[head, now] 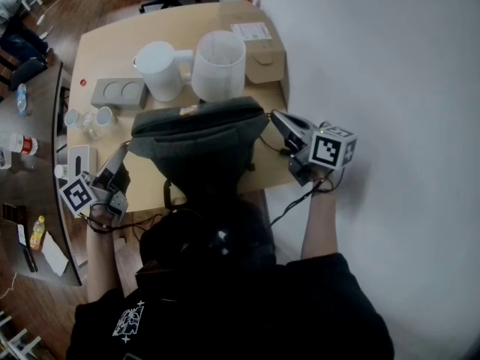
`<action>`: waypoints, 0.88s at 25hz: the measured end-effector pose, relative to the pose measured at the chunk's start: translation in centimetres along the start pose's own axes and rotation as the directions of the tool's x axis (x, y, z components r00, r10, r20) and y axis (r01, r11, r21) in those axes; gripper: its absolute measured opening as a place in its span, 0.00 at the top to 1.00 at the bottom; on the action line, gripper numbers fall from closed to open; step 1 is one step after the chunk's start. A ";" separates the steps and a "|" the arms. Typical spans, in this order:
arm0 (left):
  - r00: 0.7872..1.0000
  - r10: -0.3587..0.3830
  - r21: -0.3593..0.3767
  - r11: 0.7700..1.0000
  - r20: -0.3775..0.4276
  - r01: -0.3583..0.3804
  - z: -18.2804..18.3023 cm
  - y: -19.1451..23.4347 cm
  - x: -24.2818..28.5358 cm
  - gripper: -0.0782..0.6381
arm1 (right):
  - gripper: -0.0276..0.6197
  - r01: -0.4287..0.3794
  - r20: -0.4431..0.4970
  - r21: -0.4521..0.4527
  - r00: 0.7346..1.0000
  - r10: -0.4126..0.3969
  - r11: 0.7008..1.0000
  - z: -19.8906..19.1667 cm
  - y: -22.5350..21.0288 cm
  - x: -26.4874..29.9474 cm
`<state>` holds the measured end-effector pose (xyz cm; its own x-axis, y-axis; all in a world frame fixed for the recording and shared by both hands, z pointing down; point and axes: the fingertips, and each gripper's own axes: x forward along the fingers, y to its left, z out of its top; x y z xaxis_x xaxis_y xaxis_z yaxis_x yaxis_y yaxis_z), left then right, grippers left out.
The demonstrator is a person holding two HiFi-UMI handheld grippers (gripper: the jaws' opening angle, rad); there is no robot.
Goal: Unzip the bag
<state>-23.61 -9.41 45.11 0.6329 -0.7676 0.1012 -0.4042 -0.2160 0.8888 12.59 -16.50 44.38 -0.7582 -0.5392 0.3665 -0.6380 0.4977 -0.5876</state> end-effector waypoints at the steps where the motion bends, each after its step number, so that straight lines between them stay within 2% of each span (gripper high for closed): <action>1: 1.000 0.000 -0.002 1.000 0.000 0.000 0.0 0.0 0.0 0.89 | 0.94 0.001 -0.002 0.002 1.000 -0.001 1.000 -0.1 -0.1 0.0; 22: 1.000 0.021 -0.009 1.000 -0.002 -0.021 -0.4 0.9 -0.2 0.89 | 0.94 -0.004 0.004 0.033 1.000 0.004 0.999 -0.2 -0.3 0.3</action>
<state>-23.83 -9.25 46.06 0.6256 -0.7707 0.1208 -0.4114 -0.1944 0.8905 12.50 -16.67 44.86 -0.7602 -0.5398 0.3616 -0.6302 0.4775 -0.6123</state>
